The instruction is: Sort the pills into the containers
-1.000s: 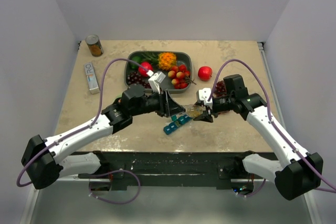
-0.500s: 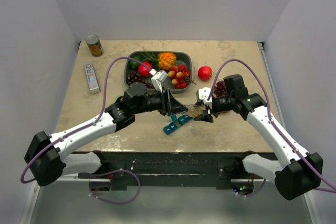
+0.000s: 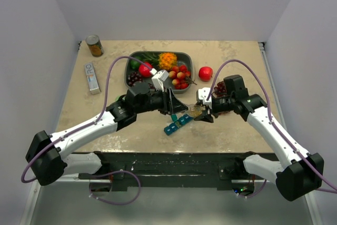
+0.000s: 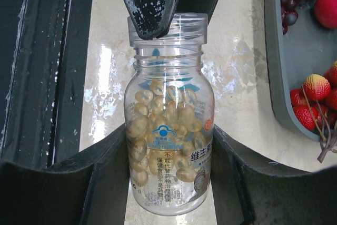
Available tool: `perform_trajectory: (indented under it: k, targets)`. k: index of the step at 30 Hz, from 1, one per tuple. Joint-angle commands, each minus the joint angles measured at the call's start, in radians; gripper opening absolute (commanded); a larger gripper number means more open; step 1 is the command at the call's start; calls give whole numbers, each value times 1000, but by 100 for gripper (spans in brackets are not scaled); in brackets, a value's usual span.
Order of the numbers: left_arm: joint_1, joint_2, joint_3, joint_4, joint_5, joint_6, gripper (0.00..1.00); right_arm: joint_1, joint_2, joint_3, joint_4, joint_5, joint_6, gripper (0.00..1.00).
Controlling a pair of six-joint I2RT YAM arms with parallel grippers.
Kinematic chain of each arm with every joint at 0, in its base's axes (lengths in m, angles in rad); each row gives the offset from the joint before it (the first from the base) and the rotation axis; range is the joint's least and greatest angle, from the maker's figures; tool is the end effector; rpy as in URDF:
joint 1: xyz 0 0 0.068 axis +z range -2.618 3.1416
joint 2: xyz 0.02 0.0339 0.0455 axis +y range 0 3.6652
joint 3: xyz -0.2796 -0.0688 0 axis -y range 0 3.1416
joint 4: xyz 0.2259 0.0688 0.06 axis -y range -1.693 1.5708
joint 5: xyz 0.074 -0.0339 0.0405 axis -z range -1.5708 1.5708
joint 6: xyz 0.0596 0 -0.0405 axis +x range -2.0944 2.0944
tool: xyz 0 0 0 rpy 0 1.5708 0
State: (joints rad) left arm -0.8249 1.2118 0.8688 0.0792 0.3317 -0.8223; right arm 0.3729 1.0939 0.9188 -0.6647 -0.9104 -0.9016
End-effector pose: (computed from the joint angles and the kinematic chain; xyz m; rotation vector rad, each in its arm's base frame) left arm 0.1761 -0.2192 0.3218 0.2676 2.0666 -1.3962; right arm 0.1676 0.1161 0.2993 -1.5696 1.4575 0.7842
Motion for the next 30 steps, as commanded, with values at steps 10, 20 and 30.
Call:
perform_trajectory:
  k: [10,20,30]
  targets:
    - [4,26,29,33,-3,9,6,4,-22,3,39,-73,13,0]
    - [4,107,68,-7,79,77,5,4,-14,3,34,-104,10,0]
    - [6,120,39,31,194,294,5,6,-9,14,25,-142,26,0]
